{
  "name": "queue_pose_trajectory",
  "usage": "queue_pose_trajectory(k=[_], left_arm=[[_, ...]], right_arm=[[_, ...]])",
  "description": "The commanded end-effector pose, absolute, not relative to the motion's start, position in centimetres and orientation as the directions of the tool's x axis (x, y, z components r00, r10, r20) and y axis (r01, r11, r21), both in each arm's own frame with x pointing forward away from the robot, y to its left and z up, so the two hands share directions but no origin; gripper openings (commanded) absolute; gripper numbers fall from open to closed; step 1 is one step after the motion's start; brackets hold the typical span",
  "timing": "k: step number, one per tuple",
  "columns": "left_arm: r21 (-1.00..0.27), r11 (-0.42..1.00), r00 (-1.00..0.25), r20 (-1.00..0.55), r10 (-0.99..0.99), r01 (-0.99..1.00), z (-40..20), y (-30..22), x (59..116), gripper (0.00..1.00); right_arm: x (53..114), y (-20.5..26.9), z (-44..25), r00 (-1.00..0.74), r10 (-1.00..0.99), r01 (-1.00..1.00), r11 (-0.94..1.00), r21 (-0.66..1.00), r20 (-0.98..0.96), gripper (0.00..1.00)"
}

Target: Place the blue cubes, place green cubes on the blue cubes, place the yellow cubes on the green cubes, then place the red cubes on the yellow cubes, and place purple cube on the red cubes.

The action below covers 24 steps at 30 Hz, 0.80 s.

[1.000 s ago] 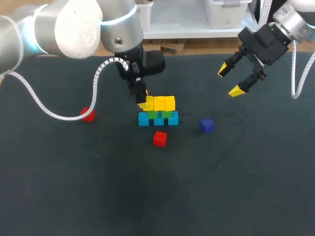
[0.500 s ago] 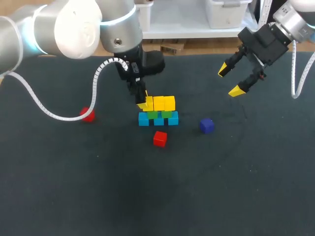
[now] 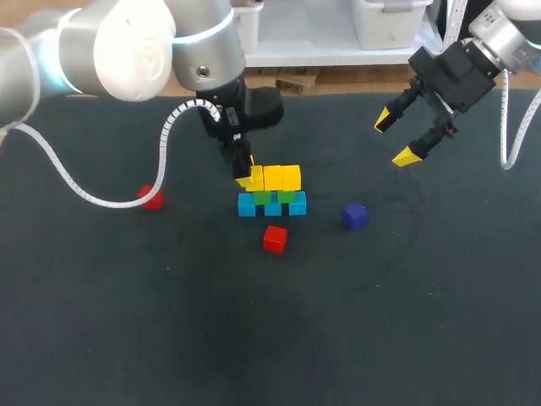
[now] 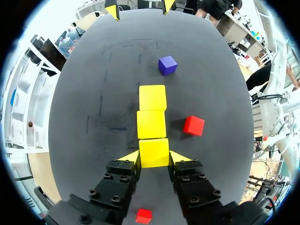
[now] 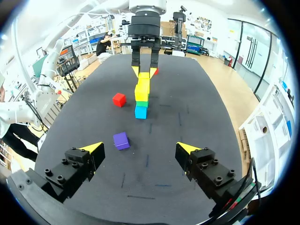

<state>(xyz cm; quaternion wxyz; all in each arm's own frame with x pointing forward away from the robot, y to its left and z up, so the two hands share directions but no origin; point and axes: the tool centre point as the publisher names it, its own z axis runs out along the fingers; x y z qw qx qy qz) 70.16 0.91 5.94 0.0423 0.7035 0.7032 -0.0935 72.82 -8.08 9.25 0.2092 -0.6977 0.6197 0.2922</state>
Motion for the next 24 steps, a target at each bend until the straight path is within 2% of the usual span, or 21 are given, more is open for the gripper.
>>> queue_pose_trajectory(k=[1,20,24], left_arm=[[-0.078,-0.01,-0.005,-0.188,0.982,0.997,5.93,0.82,70.45,0.0],[-0.082,-0.011,-0.004,-0.187,0.982,0.997,5.76,0.79,70.58,0.0],[-0.083,-0.01,-0.006,-0.186,0.983,0.997,5.73,0.81,70.58,0.04]], right_arm=[[72.88,-8.1,9.22,0.062,-0.741,-0.987,-0.146,0.07,-0.669,1.0],[72.88,-8.1,9.22,0.062,-0.741,-0.987,-0.146,0.07,-0.669,1.0],[72.88,-8.1,9.22,0.062,-0.741,-0.987,-0.146,0.07,-0.669,1.0]])
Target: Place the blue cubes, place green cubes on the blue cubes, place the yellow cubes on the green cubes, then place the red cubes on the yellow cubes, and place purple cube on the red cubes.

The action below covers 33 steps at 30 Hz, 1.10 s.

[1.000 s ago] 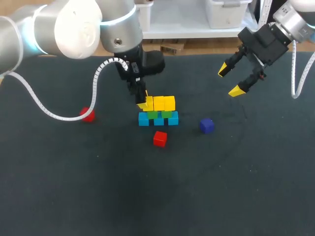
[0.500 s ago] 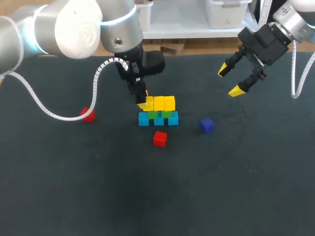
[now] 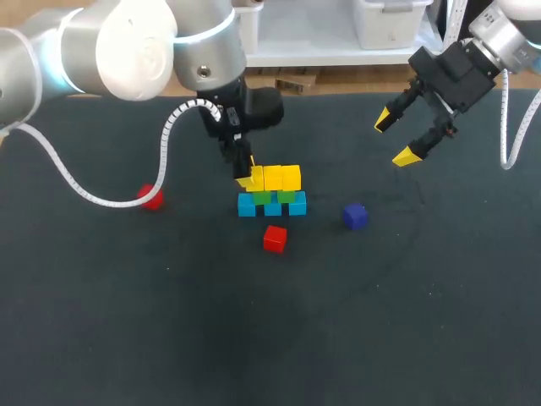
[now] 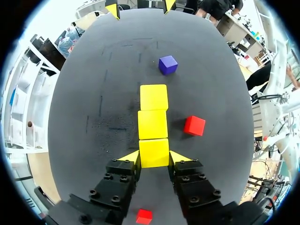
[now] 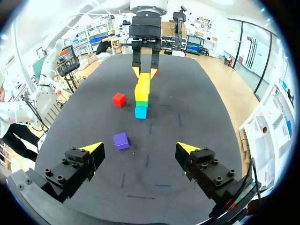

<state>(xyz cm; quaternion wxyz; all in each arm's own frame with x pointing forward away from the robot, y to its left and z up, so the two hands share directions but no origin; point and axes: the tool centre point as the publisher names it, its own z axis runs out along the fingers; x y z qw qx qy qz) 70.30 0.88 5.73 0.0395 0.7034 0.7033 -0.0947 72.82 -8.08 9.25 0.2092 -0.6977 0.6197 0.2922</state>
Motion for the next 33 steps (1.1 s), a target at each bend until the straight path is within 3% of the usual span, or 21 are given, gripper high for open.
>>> queue_pose_trajectory(k=[1,12,25,28,33], left_arm=[[-0.083,-0.01,-0.006,-0.185,0.983,0.996,5.73,0.82,70.58,0.05],[-0.086,-0.009,-0.007,-0.183,0.983,0.996,5.64,0.88,70.56,0.22],[-0.087,-0.008,-0.008,-0.185,0.983,0.996,5.67,0.91,70.59,0.31],[-0.087,-0.01,-0.006,-0.186,0.983,0.996,5.68,0.88,70.59,0.38],[-0.088,-0.012,-0.005,-0.187,0.982,0.996,5.69,0.8,70.58,0.42]], right_arm=[[72.88,-8.1,9.22,0.062,-0.741,-0.987,-0.146,0.07,-0.669,1.0],[72.88,-8.1,9.22,0.062,-0.741,-0.987,-0.146,0.07,-0.669,1.0],[72.88,-8.1,9.22,0.062,-0.741,-0.987,-0.146,0.07,-0.669,1.0],[72.88,-8.1,9.22,0.062,-0.741,-0.987,-0.146,0.07,-0.669,1.0],[72.88,-8.1,9.22,0.062,-0.741,-0.987,-0.146,0.07,-0.669,1.0]])
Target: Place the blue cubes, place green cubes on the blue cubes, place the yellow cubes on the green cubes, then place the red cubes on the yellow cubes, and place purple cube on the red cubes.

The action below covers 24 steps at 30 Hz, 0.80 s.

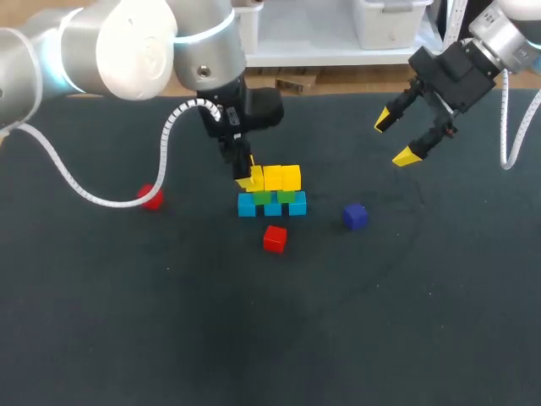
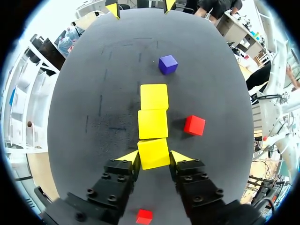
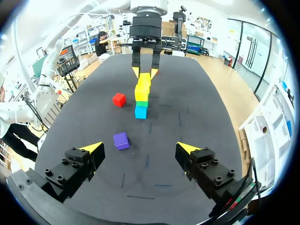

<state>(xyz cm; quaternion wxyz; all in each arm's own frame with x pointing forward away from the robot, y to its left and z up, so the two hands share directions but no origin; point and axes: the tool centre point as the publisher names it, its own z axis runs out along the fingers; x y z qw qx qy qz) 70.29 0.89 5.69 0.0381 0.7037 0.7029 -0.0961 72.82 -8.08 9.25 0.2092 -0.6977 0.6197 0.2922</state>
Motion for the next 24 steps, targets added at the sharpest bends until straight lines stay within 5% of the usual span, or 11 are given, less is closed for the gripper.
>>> queue_pose_trajectory(k=[1,7,11,24], left_arm=[[-0.088,-0.012,-0.005,-0.187,0.982,0.996,5.7,0.8,70.6,0.44],[-0.09,-0.011,-0.006,-0.186,0.983,0.996,5.7,0.8,70.5,0.5],[-0.089,-0.01,-0.007,-0.186,0.983,0.996,5.8,0.8,70.6,1.0],[-0.009,0.012,-0.014,-0.205,0.979,1.0,8.9,3.3,70.0,1.0]], right_arm=[[72.9,-8.1,9.2,0.062,-0.741,-0.987,-0.146,0.07,-0.669,1.0],[72.9,-8.1,9.2,0.062,-0.741,-0.987,-0.146,0.07,-0.669,1.0],[72.9,-8.1,9.2,0.062,-0.741,-0.987,-0.146,0.07,-0.669,1.0],[72.9,-8.1,9.2,0.062,-0.741,-0.987,-0.146,0.07,-0.669,1.0]])
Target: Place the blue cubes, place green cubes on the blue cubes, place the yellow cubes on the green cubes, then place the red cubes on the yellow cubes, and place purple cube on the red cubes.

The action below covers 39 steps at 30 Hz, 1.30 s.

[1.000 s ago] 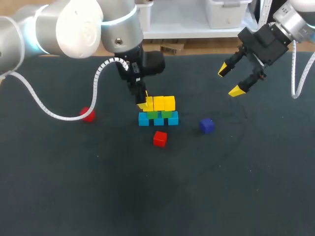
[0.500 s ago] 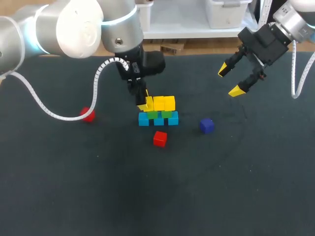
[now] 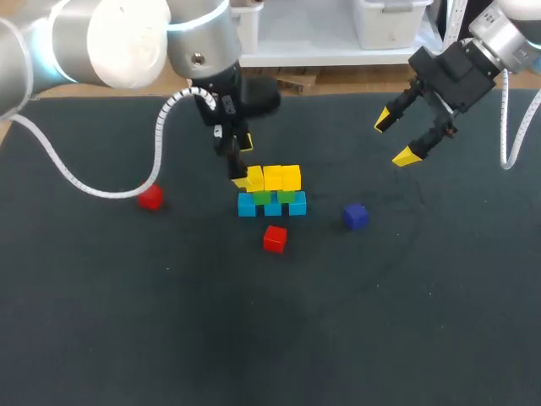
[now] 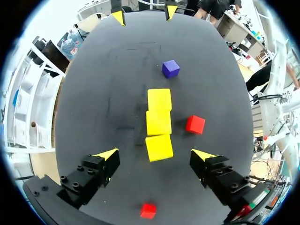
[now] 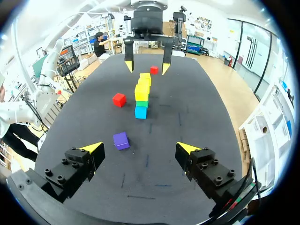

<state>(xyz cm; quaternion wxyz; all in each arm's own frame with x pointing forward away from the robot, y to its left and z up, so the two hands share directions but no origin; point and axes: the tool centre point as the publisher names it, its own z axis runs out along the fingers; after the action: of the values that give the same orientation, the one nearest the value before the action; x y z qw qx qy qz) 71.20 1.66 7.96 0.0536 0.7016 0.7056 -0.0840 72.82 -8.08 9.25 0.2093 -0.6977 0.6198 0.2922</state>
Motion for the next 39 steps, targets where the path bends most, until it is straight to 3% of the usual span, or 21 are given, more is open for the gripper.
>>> queue_pose_trajectory(k=[1,2,3,4,6,7,39], left_arm=[[-0.005,0.022,-0.022,-0.202,0.979,1.0,9.0,3.8,70.0,1.0],[-0.003,0.027,-0.027,-0.204,0.979,1.0,9.0,4.2,70.1,0.96],[-0.003,0.038,-0.038,-0.203,0.979,0.999,9.0,4.5,70.1,0.84],[-0.002,0.042,-0.041,-0.201,0.979,0.999,8.9,4.9,70.1,0.47],[-0.006,0.053,-0.053,-0.198,0.979,0.999,8.6,5.4,70.2,0.28],[-0.008,0.055,-0.056,-0.195,0.979,0.998,8.4,5.5,70.2,0.01],[-0.054,0.001,-0.012,-0.212,0.977,0.999,6.1,3.2,70.5,0.0]], right_arm=[[72.9,-8.1,9.2,0.062,-0.741,-0.987,-0.146,0.07,-0.669,1.0],[72.9,-8.1,9.2,0.062,-0.741,-0.987,-0.146,0.07,-0.669,1.0],[72.9,-8.1,9.2,0.062,-0.741,-0.987,-0.146,0.07,-0.669,1.0],[72.9,-8.1,9.2,0.062,-0.741,-0.987,-0.146,0.07,-0.669,1.0],[72.9,-8.1,9.2,0.062,-0.741,-0.987,-0.146,0.07,-0.669,1.0],[72.9,-8.1,9.2,0.062,-0.741,-0.987,-0.146,0.07,-0.669,1.0],[72.9,-8.1,9.2,0.062,-0.741,-0.987,-0.146,0.07,-0.669,1.0]])
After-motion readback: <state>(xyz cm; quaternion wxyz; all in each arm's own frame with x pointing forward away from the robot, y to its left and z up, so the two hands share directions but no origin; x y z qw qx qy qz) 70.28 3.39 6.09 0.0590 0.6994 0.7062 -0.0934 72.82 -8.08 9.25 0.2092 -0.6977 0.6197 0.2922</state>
